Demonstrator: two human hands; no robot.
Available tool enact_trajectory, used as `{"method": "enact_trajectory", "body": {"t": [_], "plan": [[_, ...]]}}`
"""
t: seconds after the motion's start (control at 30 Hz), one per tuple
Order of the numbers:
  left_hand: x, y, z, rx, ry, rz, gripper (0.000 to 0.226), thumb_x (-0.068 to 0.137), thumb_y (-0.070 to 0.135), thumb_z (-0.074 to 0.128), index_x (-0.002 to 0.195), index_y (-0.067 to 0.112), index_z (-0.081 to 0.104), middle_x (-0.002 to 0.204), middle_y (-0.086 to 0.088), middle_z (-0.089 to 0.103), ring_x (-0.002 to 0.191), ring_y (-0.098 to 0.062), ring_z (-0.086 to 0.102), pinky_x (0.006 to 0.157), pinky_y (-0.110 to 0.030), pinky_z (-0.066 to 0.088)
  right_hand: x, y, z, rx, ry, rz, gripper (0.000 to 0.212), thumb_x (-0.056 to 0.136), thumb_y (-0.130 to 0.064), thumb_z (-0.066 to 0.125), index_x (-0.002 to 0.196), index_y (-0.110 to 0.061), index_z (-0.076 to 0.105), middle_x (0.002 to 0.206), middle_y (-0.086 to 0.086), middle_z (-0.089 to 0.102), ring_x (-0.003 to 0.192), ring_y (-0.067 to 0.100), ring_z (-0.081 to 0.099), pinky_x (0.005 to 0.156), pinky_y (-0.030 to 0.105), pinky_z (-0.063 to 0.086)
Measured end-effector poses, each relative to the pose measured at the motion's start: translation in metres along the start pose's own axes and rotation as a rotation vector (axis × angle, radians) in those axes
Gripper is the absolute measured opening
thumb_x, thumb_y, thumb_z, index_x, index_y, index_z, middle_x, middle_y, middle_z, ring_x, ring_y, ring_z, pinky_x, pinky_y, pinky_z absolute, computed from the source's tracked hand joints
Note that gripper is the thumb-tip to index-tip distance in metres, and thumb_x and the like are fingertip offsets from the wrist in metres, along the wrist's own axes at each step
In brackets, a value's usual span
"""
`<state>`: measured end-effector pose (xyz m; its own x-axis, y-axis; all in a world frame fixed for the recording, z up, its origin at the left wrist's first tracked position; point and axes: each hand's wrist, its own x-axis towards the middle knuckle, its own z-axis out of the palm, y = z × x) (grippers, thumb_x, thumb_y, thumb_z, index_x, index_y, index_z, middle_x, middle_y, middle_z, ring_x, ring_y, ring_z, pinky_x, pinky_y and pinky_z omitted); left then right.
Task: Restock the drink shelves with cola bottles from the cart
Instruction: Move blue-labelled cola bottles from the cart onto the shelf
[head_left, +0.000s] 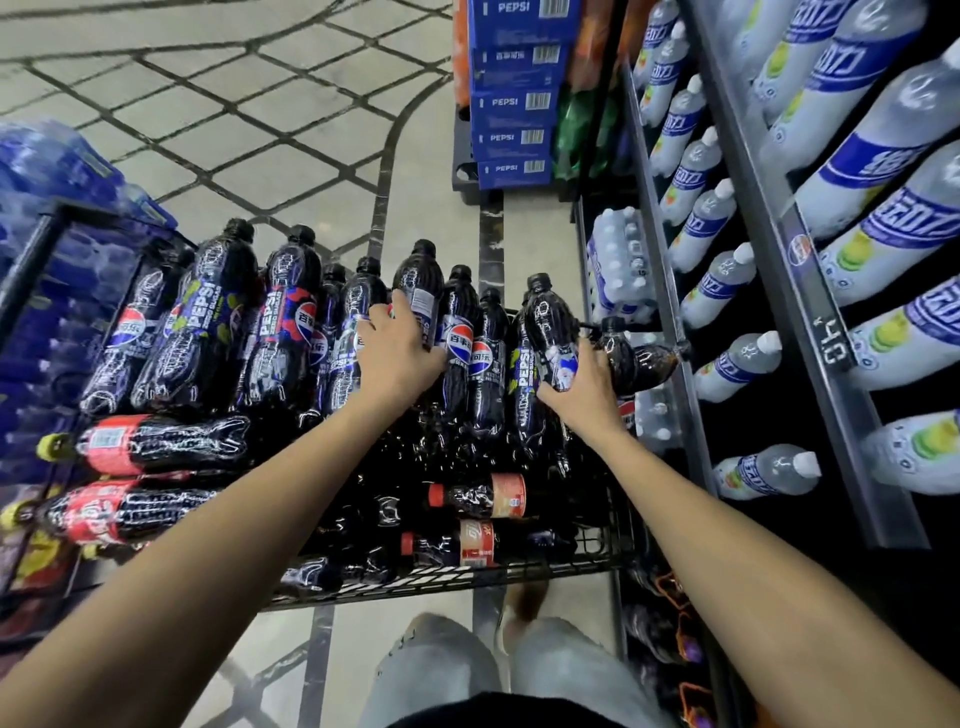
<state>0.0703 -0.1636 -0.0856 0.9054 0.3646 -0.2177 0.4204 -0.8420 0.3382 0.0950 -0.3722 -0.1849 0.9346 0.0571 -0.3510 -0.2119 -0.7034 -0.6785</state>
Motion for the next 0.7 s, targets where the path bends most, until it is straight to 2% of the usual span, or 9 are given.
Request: {"method": "enact_trajectory", "body": {"t": [0.13, 0.23, 0.37, 0.5, 0.57, 0.7], "plan": [[-0.004, 0.0, -0.001, -0.015, 0.002, 0.01, 0.082, 0.088, 0.027, 0.062, 0.149, 0.001, 0.014, 0.142, -0.026, 0.03, 0.13, -0.043, 0.027, 0.099, -0.05, 0.036, 0.0, 0.0, -0.001, 0.003, 0.01, -0.008, 0.096, 0.081, -0.033, 0.072, 0.154, -0.017, 0.011, 0.158, 0.012, 0.016, 0.142, 0.03, 0.025, 0.112, 0.044, 0.029], [-0.008, 0.001, -0.004, -0.061, 0.014, 0.034, 0.081, 0.086, 0.025, 0.062, 0.149, 0.002, 0.016, 0.141, -0.026, 0.03, 0.129, -0.043, 0.028, 0.101, -0.049, 0.034, -0.002, -0.01, -0.005, 0.017, 0.038, -0.03, 0.094, 0.079, -0.034, 0.073, 0.152, -0.016, 0.016, 0.153, 0.009, 0.024, 0.137, 0.028, 0.033, 0.108, 0.041, 0.033], [-0.015, 0.001, -0.009, -0.105, 0.009, 0.078, 0.079, 0.086, 0.025, 0.062, 0.147, 0.002, 0.019, 0.139, -0.026, 0.032, 0.128, -0.042, 0.03, 0.103, -0.048, 0.031, -0.011, -0.024, -0.009, 0.021, 0.059, -0.043, 0.093, 0.078, -0.035, 0.073, 0.151, -0.014, 0.018, 0.15, 0.01, 0.028, 0.133, 0.028, 0.038, 0.106, 0.041, 0.036], [-0.023, -0.006, -0.012, -0.157, 0.0, 0.129, 0.078, 0.084, 0.025, 0.064, 0.146, 0.0, 0.023, 0.135, -0.027, 0.036, 0.126, -0.041, 0.032, 0.105, -0.047, 0.031, -0.026, -0.036, -0.008, 0.04, 0.089, -0.038, 0.094, 0.078, -0.035, 0.072, 0.152, -0.015, 0.017, 0.153, 0.009, 0.026, 0.136, 0.028, 0.034, 0.111, 0.046, 0.035], [-0.028, -0.012, -0.013, -0.192, -0.013, 0.164, 0.08, 0.083, 0.025, 0.064, 0.147, 0.0, 0.022, 0.135, -0.027, 0.037, 0.127, -0.043, 0.033, 0.107, -0.048, 0.032, -0.038, -0.042, -0.007, 0.065, 0.11, -0.044, 0.094, 0.078, -0.035, 0.072, 0.152, -0.014, 0.017, 0.153, 0.008, 0.026, 0.137, 0.027, 0.033, 0.111, 0.043, 0.033], [-0.041, -0.026, -0.015, -0.308, -0.072, 0.228, 0.078, 0.082, 0.024, 0.065, 0.146, 0.003, 0.027, 0.134, -0.021, 0.043, 0.125, -0.034, 0.037, 0.109, -0.044, 0.033, -0.07, -0.055, -0.002, 0.172, 0.187, -0.034, 0.086, 0.075, -0.032, 0.073, 0.146, -0.013, 0.028, 0.142, 0.009, 0.041, 0.127, 0.026, 0.044, 0.107, 0.045, 0.04]]}}
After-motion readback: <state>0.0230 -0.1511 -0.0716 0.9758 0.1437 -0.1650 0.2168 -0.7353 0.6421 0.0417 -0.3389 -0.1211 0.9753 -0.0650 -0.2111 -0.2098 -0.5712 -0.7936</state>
